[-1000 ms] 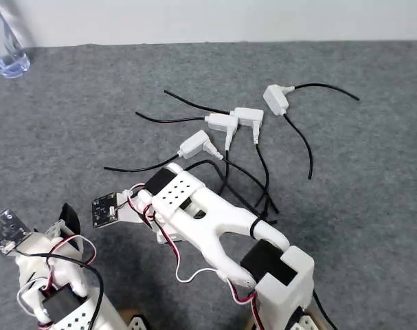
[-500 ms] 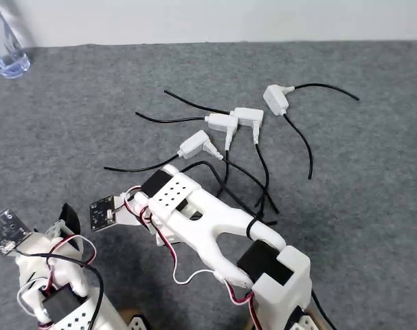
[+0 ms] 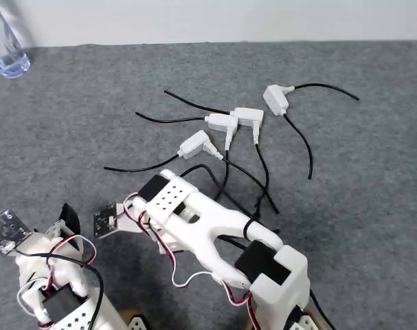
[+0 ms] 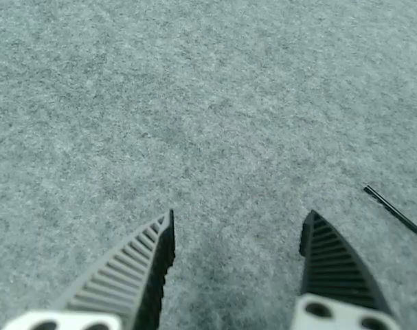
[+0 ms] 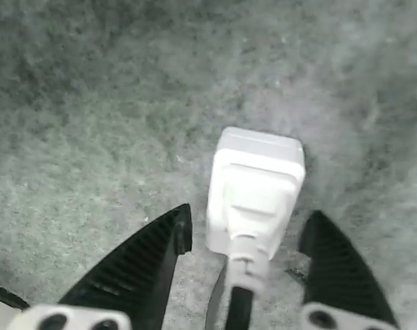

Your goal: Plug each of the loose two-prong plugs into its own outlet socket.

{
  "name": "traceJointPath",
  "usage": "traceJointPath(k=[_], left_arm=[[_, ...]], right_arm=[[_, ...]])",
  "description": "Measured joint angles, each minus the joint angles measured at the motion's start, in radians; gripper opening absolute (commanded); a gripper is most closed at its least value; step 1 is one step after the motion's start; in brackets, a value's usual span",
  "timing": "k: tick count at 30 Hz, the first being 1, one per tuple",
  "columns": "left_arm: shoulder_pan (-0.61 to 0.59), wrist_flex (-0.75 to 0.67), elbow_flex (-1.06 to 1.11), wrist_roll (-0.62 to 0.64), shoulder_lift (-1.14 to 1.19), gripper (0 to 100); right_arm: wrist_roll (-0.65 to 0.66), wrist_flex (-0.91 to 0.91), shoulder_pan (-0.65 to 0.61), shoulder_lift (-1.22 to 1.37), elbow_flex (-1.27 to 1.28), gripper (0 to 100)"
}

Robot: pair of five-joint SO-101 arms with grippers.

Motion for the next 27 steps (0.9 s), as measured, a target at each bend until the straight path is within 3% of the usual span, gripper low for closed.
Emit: traceJointPath(k=[8, 14, 27], left_arm=[[0.000, 0.000, 0.000, 0.000, 0.000, 28], [0.000, 0.000, 0.000, 0.000, 0.000, 28], [0.000, 0.000, 0.000, -0.002, 0.000, 28]], right_arm=[[-0.003, -0.020, -0.011, 0.000, 0.000, 26.2], [-0.005, -0.075, -0.009, 0.025, 0.015, 1.1], [-0.002, -0.097, 0.055, 0.046, -0.018, 0.8]])
